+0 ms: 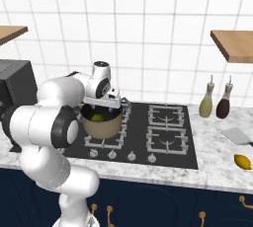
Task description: Put the lime and lemon in the pot. Retrieve the spatula and lightly stir the vegetables in the pot.
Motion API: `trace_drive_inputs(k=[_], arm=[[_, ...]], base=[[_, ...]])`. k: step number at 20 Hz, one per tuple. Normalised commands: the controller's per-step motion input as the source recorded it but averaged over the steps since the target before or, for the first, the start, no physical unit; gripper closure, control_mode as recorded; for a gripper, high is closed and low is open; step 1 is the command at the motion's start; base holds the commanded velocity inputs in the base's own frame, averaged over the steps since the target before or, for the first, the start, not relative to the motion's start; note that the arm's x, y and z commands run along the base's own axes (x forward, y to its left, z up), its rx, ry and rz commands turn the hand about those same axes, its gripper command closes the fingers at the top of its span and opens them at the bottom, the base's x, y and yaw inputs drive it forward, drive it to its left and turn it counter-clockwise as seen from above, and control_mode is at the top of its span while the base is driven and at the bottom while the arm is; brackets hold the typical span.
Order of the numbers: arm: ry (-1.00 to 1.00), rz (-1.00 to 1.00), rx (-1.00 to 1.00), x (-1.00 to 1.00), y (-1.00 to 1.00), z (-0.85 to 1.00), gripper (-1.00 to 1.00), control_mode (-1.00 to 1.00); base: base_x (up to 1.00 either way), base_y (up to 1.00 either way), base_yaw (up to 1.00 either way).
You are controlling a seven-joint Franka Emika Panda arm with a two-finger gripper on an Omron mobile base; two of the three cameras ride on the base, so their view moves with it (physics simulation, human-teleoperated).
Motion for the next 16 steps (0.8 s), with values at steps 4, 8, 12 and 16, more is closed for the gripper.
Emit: trace_drive_inputs(k=[4,8,12,16], arm=[[-0.15,0.0,0.0,-0.09,-0.1,0.66,-1.0,-1.0],[-0.11,0.0,0.0,-0.46,-0.02,0.96,-1.0,-1.0],[-0.14,0.0,0.0,-0.9,0.04,0.93,-1.0,-1.0],[-0.15,0.05,-0.04,-1.0,0.05,0.79,-1.0,-1.0]], base=[[0.0,0.0,0.0],[0.0,0.0,0.0],[0.0,0.0,0.0],[0.0,0.0,0.0]])
